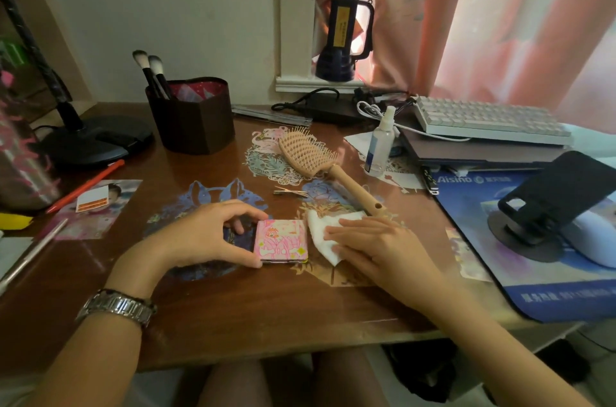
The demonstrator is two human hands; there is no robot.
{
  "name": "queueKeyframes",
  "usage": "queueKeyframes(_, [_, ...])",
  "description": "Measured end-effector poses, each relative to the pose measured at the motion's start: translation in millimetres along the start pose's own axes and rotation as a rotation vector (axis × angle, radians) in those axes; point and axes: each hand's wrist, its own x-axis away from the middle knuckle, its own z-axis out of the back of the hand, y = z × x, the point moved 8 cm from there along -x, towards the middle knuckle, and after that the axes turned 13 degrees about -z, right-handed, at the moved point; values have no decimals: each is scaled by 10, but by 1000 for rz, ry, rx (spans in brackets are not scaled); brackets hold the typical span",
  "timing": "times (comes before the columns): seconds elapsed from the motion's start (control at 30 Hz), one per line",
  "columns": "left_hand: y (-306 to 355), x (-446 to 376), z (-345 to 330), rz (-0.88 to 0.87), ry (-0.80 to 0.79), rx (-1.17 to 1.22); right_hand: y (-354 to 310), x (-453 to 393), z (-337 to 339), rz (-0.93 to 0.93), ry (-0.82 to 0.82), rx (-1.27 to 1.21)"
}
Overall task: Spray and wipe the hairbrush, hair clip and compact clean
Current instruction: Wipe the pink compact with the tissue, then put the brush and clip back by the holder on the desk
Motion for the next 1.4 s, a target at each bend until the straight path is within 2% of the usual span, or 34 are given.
queueKeyframes(0.23, [-45, -7, -4, -26, -14, -15, 132, 136, 640, -18, 210, -8])
queueKeyframes(0.4, [64, -112, 84, -86, 126, -17, 494, 236, 958, -82, 316, 34])
queueKeyframes(0.7, [690, -600, -41, -207, 63, -136, 933, 168, 844, -166, 286, 192])
queueKeyframes(0.9, [877, -837, -254, -217, -16, -151, 1099, 148, 585, -178, 166, 294])
queueKeyframes(1.1, [937, -933, -342, -203, -55, -127, 1267, 198, 392, -351, -39, 142])
queueKeyframes(1.4, [899, -966, -426, -198, -102, -74, 1296, 255, 126, -322, -398, 252])
